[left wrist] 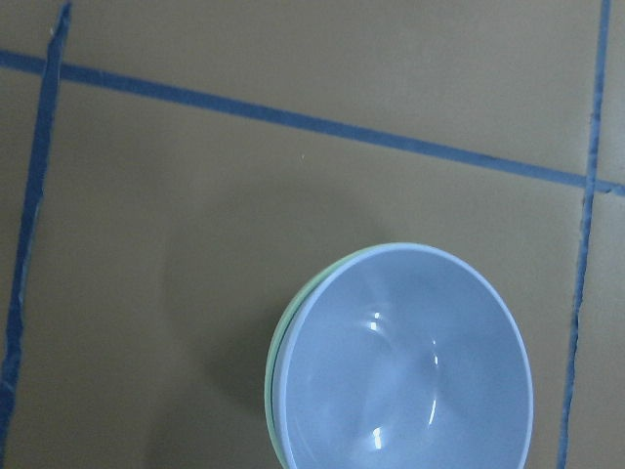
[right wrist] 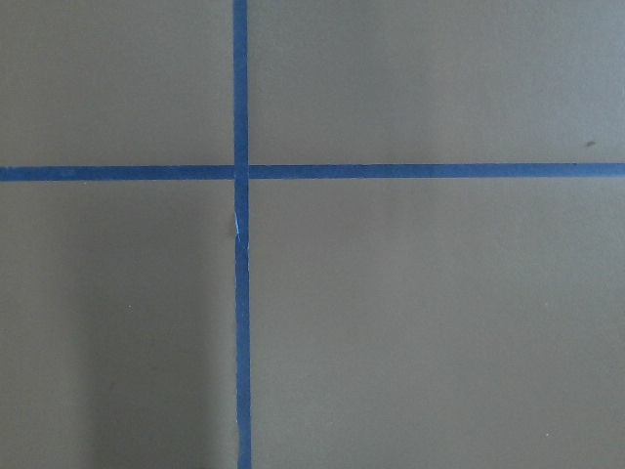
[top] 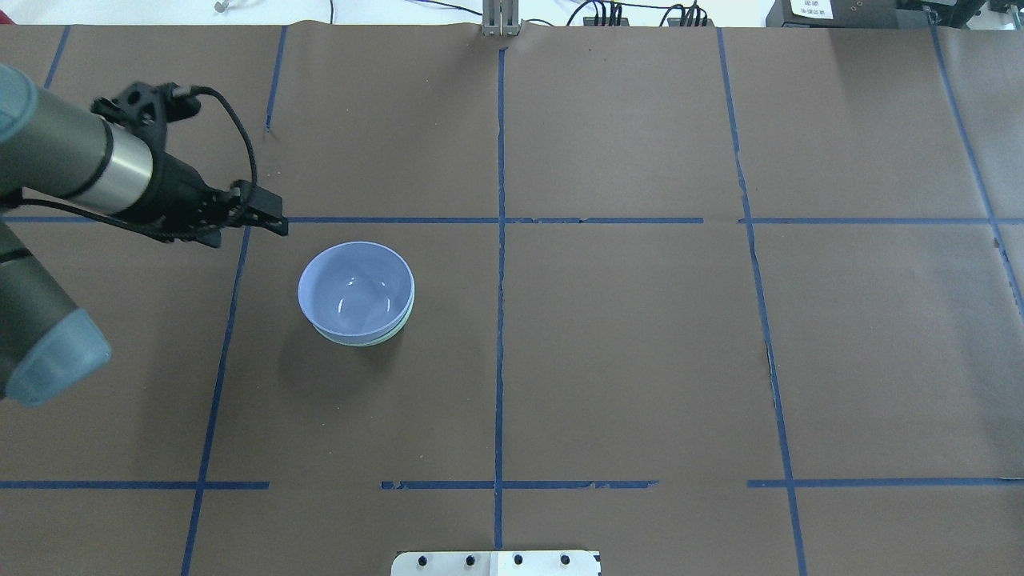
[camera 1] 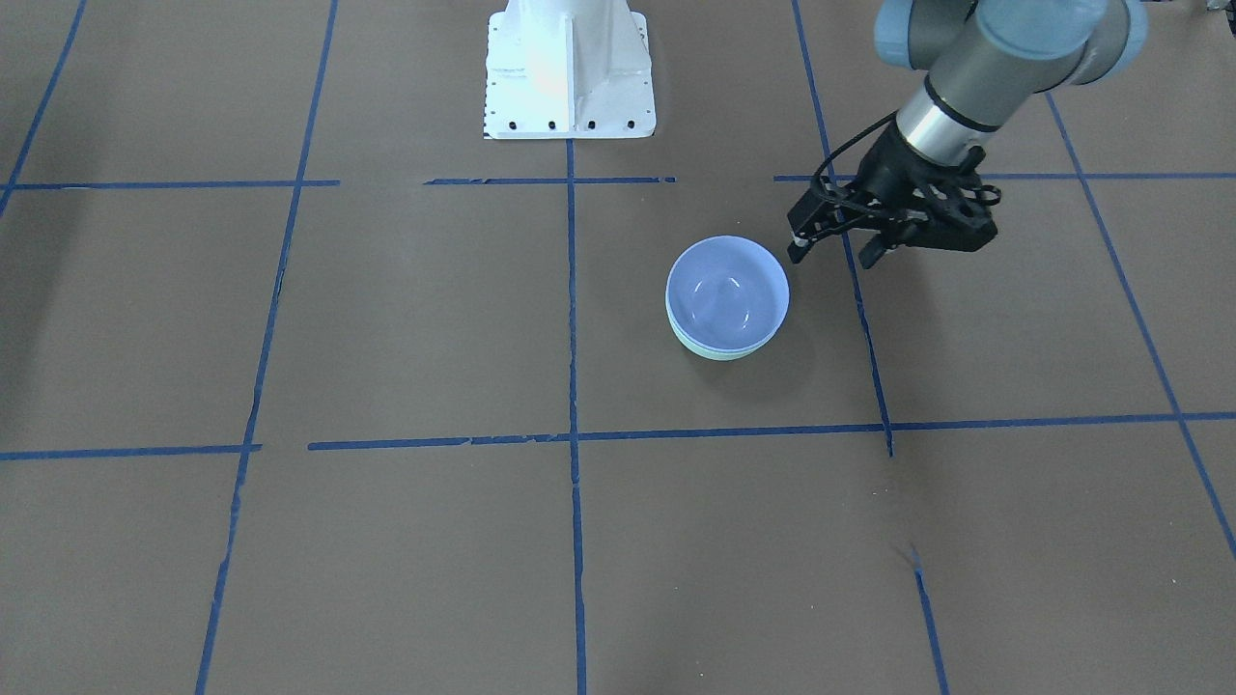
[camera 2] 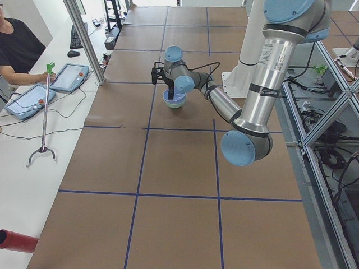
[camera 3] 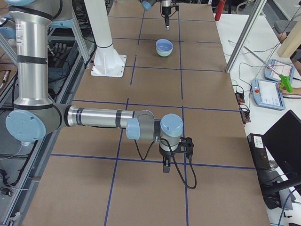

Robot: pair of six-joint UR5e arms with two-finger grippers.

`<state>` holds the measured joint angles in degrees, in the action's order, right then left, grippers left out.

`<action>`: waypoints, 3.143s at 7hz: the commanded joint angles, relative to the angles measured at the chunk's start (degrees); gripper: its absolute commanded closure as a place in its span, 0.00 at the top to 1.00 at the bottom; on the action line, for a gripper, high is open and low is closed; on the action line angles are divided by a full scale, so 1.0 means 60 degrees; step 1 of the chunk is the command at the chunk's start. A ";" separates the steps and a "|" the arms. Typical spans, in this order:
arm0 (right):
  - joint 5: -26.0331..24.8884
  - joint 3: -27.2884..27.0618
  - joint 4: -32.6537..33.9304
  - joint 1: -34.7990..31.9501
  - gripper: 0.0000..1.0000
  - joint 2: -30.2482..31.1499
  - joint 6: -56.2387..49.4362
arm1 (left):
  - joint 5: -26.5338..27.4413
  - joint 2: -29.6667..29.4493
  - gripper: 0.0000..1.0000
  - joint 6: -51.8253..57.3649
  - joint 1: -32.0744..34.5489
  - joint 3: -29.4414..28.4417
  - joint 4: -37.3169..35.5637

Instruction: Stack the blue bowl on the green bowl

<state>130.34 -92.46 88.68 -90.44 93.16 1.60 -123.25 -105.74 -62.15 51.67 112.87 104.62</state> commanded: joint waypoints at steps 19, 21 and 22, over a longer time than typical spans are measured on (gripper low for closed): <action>0.0000 0.0000 0.0000 0.0000 1.00 0.0000 -0.0004 | -0.1841 0.2872 1.00 1.0798 0.6741 -0.3753 -0.2071; 0.0000 0.0000 0.0000 0.0000 1.00 0.0000 -0.0003 | -0.1841 0.2858 1.00 1.0813 0.6726 -0.3768 -0.2056; 0.0000 0.0000 0.0000 0.0000 1.00 0.0000 -0.0004 | -0.1841 0.2843 1.00 1.0813 0.6726 -0.3782 -0.2056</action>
<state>130.34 -92.46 88.68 -90.44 93.16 1.60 -134.30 -88.61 2.69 92.06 90.27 92.28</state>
